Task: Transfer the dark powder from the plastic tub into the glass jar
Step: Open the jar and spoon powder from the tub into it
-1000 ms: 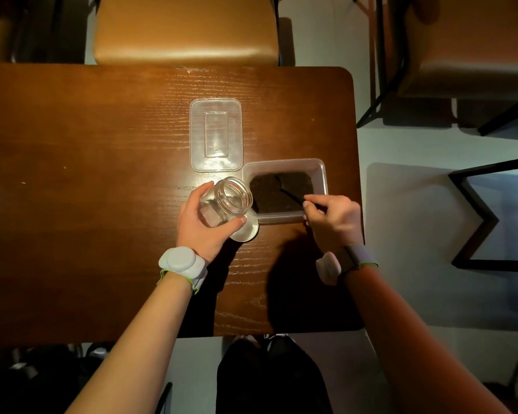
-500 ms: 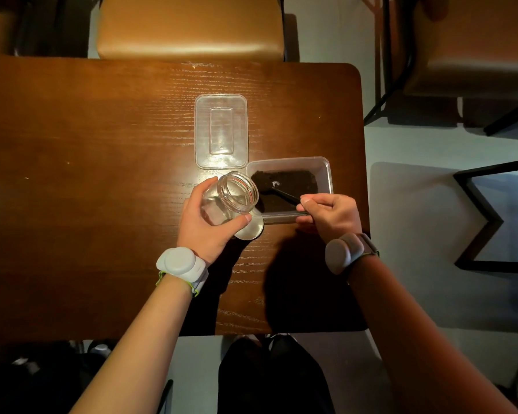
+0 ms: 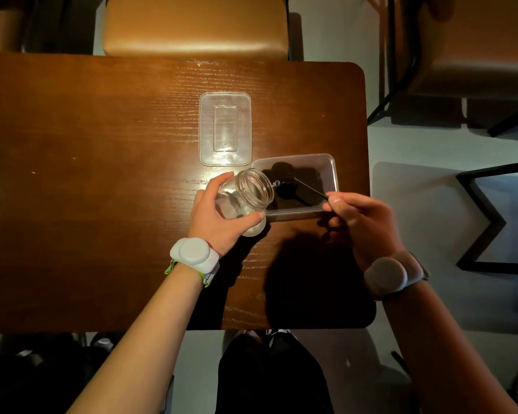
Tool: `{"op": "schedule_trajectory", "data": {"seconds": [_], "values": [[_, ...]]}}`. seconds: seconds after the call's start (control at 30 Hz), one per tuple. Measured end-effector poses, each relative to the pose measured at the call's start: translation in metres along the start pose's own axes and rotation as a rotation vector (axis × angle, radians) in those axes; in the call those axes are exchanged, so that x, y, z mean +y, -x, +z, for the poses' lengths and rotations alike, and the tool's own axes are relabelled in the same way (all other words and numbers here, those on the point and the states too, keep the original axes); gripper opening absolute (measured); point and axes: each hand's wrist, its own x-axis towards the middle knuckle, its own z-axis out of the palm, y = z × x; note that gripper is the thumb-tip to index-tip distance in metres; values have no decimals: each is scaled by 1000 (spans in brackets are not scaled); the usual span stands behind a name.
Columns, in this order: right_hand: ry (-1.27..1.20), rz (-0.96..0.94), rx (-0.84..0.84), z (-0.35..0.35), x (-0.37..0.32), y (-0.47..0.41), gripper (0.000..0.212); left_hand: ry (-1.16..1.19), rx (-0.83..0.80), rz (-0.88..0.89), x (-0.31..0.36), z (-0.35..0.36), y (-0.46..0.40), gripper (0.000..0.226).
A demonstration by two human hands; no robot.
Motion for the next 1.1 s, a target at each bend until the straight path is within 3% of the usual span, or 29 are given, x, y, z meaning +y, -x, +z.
{"op": "schedule_trajectory", "data": {"seconds": [0.17,0.33,0.4,0.7,0.87,1.0,1.1], "values": [[100,-133,-57,24,-17,16,10,-15,-7,26,0,2,2,89],[509,-666,-38,41,-13,22,18,10,1,47,-5,4,1,88],[562,-739,-18,39,-15,21,19,24,4,46,-7,4,1,88],[435,-519,161,13,-23,12,14,86,-2,33,-11,4,3,93],[744,-661,373,-21,-6,-11,14,64,-5,22,-14,5,2,87],[886,-689,361,-32,5,-27,13,83,-7,28,-16,6,4,90],[813,-582,278,-24,9,-26,12,94,-9,21,-18,6,4,92]]}}
